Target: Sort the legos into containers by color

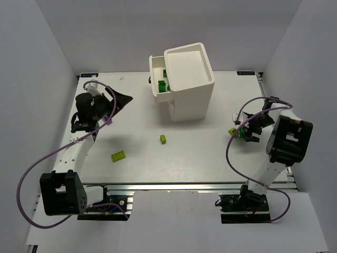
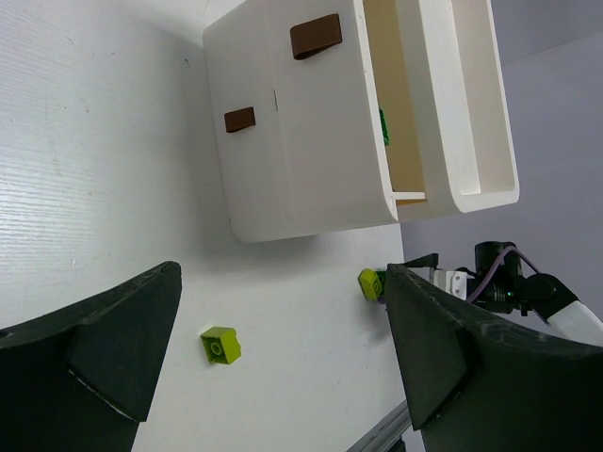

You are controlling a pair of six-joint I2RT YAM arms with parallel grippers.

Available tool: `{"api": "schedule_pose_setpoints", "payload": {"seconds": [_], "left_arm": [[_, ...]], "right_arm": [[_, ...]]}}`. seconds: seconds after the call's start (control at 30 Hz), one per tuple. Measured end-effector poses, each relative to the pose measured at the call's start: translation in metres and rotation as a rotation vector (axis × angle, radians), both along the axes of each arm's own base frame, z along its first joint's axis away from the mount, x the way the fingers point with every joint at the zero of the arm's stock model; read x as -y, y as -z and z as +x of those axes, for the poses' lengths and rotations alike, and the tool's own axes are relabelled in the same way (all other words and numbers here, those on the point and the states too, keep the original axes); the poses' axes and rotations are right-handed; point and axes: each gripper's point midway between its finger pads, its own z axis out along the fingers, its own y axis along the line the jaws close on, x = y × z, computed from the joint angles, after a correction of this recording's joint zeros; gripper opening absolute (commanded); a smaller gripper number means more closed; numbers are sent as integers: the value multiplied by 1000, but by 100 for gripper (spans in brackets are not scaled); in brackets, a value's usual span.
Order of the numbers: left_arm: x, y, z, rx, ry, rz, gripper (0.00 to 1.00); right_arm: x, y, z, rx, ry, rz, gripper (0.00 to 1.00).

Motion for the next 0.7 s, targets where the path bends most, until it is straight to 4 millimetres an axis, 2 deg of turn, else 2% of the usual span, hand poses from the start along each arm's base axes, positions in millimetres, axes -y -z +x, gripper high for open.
{"api": "schedule_pose_setpoints", "payload": {"seconds": [0.23, 0.33, 0.53, 0.63, 0.67, 0.7], "left_arm": [[3, -4, 0, 12, 15, -13, 98], [6, -11, 1, 30, 25, -16, 98], [12, -41, 5, 128, 54, -37, 98], [15, -49, 4, 152, 67, -53, 98], [16, -51, 4, 157, 71, -59, 98], [17, -53, 4, 162, 76, -63, 98]], "right_arm": [[7, 10, 4, -4, 3, -34, 87], [9, 15, 2, -21, 2, -43, 82], [6, 17, -1, -39, -5, -41, 67], [5, 17, -2, -43, -7, -39, 53], [4, 17, -2, -45, -9, -36, 42], [3, 16, -3, -48, -9, -32, 36]]}}
